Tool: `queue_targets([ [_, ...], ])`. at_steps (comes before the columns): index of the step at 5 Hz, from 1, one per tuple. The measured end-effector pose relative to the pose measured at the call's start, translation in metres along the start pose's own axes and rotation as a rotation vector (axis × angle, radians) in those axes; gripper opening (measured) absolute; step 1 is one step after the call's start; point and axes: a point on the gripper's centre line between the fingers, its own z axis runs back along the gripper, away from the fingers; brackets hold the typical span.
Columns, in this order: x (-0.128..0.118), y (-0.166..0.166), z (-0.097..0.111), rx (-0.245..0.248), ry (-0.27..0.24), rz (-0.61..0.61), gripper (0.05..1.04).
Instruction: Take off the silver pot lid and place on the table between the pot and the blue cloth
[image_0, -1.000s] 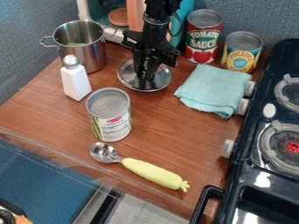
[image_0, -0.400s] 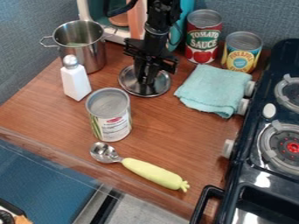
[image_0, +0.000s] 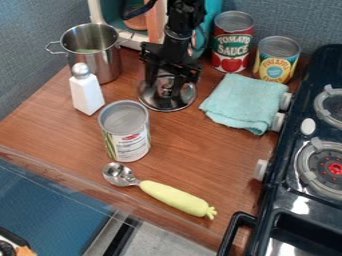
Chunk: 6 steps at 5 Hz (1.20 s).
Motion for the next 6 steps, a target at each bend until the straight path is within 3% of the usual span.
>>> queue_targets([
  [1, -0.005, -0.001, 0.0, -0.026, 0.034, 0.001, 1.009],
  [3, 0.002, 0.024, 0.048, -0.107, 0.003, 0.04, 1.0],
  [6, 0.004, 0.074, 0.091, -0.112, -0.023, 0.042, 1.0],
])
